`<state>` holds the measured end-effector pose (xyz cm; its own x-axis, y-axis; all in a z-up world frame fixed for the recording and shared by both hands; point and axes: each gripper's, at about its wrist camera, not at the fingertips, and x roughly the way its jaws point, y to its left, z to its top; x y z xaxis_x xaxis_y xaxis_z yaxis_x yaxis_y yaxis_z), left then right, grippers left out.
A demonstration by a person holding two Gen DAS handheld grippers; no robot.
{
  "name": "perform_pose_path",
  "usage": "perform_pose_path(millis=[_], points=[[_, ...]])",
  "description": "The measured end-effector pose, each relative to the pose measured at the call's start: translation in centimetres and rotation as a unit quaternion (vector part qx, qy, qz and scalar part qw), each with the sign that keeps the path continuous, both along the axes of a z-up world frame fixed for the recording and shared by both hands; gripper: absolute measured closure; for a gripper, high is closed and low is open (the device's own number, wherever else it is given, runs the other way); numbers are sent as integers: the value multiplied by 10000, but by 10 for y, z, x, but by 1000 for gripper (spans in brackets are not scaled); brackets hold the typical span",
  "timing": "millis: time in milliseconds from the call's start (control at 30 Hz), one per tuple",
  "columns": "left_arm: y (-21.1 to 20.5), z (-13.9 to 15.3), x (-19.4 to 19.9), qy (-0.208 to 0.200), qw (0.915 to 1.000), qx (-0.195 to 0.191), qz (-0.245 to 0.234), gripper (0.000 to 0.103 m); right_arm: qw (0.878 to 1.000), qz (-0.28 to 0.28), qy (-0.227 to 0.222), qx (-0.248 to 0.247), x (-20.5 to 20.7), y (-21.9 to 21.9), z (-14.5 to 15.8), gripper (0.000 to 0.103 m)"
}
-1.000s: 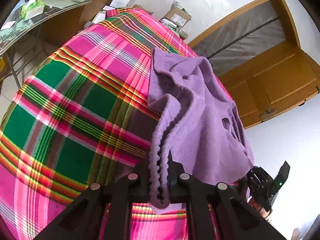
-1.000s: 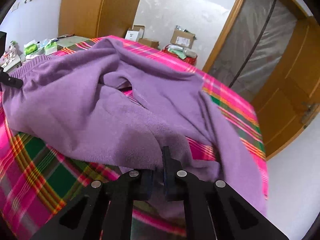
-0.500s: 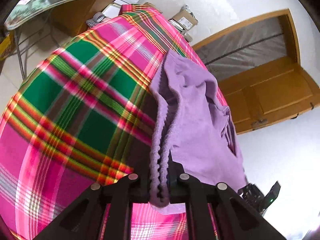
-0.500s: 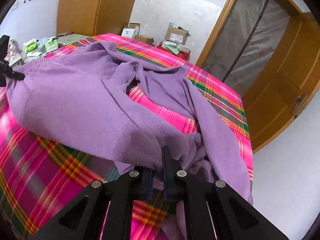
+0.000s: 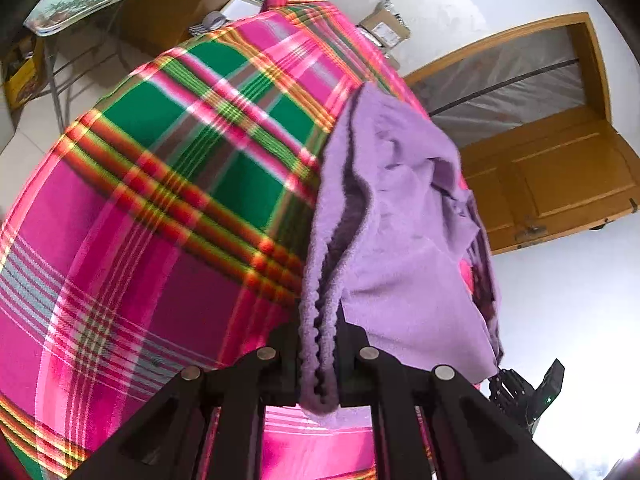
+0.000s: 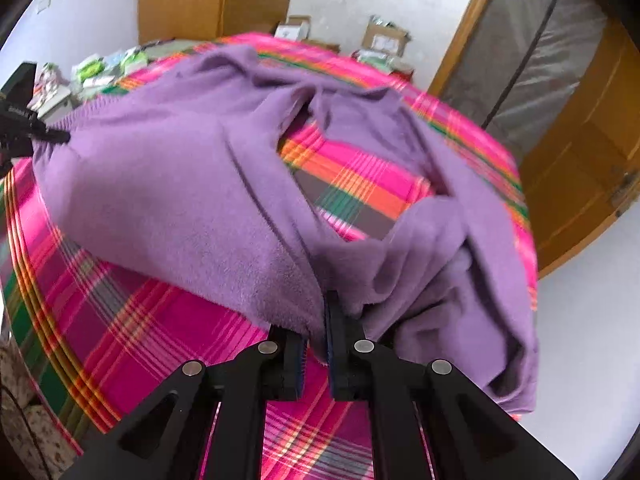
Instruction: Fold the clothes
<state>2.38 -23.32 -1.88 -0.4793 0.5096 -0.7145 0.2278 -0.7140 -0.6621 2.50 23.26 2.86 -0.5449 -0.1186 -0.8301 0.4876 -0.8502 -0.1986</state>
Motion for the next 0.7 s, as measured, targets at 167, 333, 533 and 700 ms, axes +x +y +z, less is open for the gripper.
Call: perform_pose_path(millis=[167, 333, 533, 700], points=[[6, -1, 3, -51, 9998, -190, -23, 89, 9998, 115, -129, 20, -5, 0, -5, 91], [-2, 2, 11, -14, 9995, -302, -3, 87, 9985, 502, -37, 223, -5, -10, 18, 81], [-12, 2, 19, -55, 9998, -163, 67, 86, 9930, 1161, -72, 194, -19, -32, 51, 76], [-18, 2, 19, -76, 9999, -2, 78, 86, 9795, 1711, -493, 941, -30, -48, 51, 76]])
